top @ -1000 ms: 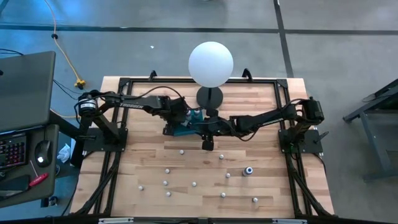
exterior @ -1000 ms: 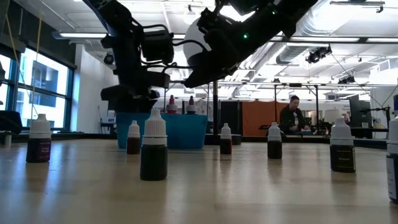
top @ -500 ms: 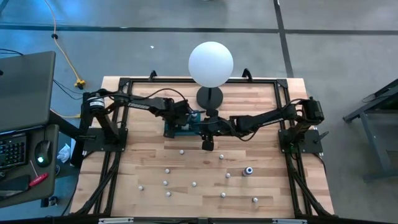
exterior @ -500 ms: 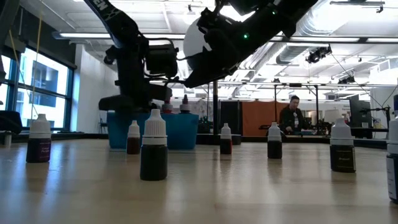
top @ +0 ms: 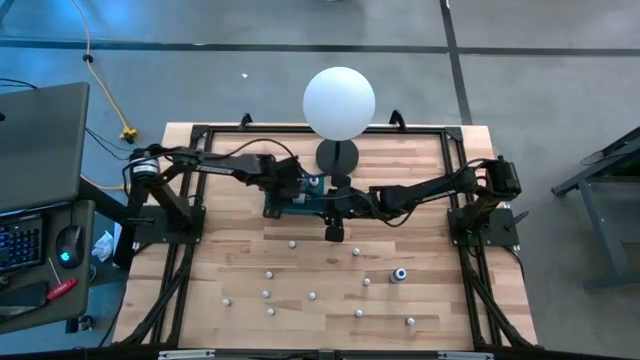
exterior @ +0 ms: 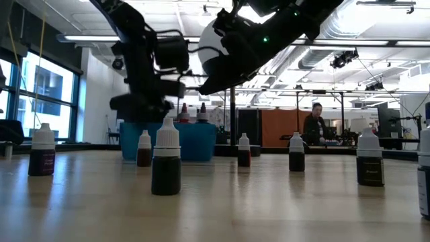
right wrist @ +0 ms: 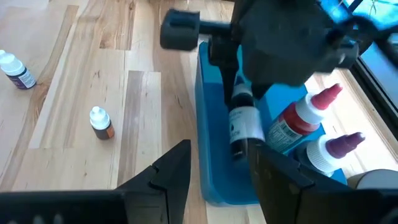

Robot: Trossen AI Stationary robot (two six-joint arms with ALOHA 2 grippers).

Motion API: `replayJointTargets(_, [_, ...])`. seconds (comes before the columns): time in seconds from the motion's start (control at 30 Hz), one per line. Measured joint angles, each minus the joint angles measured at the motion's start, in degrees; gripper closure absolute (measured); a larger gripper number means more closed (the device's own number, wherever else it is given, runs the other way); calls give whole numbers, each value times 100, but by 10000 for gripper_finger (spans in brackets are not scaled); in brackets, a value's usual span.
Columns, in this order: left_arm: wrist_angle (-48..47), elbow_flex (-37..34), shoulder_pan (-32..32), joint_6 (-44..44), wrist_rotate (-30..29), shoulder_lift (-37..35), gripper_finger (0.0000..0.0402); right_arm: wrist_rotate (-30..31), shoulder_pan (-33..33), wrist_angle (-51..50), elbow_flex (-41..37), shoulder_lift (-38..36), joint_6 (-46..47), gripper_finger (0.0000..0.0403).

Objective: Pick & Place food coloring
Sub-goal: Put the large black food coloring bottle into the blue bin

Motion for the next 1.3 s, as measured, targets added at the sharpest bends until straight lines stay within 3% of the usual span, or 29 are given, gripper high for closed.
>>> replayJointTargets(0.17, [-570,256,-30,-144,64,-331,276,0,0,1,0,0,0,252])
replayJointTargets(0.4, [-1519,840,-440,-828,79,-408,287,-21,0,76,0,-1,0,252])
replayJointTargets(0.9, [-1390,1328,-1740,-1750,-6,-408,277,-430,383,536,4,-2,40,252])
replayJointTargets(1.1, [-1426,1587,-2006,-1765,-390,-408,276,-39,510,345,7,-4,157,252])
replayJointTargets(1.3, [-1351,1649,-2032,-1764,-404,-408,276,269,622,89,7,-4,173,252])
